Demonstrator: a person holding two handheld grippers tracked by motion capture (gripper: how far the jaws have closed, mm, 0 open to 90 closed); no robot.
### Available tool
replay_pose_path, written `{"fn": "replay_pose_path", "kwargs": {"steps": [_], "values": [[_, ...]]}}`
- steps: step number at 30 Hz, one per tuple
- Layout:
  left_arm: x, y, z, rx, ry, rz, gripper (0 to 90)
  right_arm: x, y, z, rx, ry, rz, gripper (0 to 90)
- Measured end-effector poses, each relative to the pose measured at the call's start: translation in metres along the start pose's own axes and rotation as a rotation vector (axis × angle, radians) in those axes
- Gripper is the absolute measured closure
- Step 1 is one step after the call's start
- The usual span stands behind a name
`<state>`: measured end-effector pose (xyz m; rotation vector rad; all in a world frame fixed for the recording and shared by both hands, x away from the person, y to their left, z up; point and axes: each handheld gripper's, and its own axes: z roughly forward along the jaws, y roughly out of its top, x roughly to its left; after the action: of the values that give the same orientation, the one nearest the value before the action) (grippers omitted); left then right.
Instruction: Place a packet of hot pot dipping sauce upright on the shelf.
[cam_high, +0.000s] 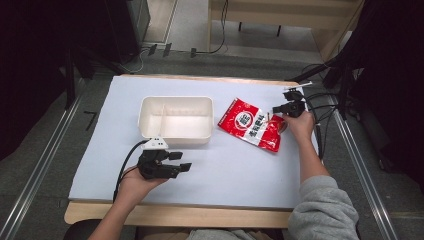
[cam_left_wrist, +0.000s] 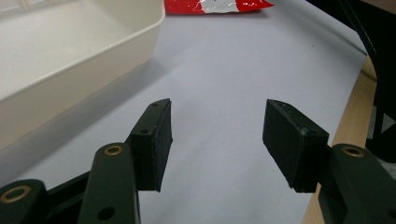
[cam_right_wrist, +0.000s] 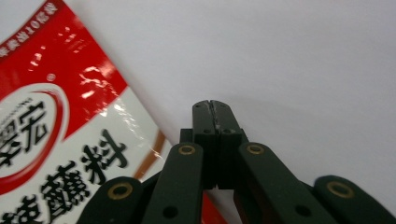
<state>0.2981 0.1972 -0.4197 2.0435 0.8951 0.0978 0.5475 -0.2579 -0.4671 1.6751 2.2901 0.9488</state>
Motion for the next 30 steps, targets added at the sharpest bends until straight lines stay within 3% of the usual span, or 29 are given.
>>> {"fn": "replay_pose_path", "kwargs": {"steps": [2, 4, 8, 21, 30], "values": [[0.0, 0.0, 0.0, -0.002, -0.003, 0.002, 43.2, 0.007, 0.003, 0.003, 0.023, 0.01, -0.037, 90.0], [0.0, 0.0, 0.0, -0.004, -0.002, 0.004, 43.1, 0.015, 0.003, 0.004, 0.04, -0.027, -0.098, 90.0], [0.0, 0.0, 0.0, -0.005, -0.001, 0.006, 43.2, 0.015, -0.001, 0.002, 0.055, 0.03, -0.093, 90.0], [-0.001, 0.001, 0.001, -0.02, 0.003, 0.012, 43.3, 0.021, -0.024, -0.011, 0.101, 0.147, -0.133, 90.0], [-0.001, 0.004, 0.003, -0.014, -0.004, 0.004, 43.9, 0.041, -0.048, -0.025, 0.135, 0.184, -0.196, 90.0]]}}
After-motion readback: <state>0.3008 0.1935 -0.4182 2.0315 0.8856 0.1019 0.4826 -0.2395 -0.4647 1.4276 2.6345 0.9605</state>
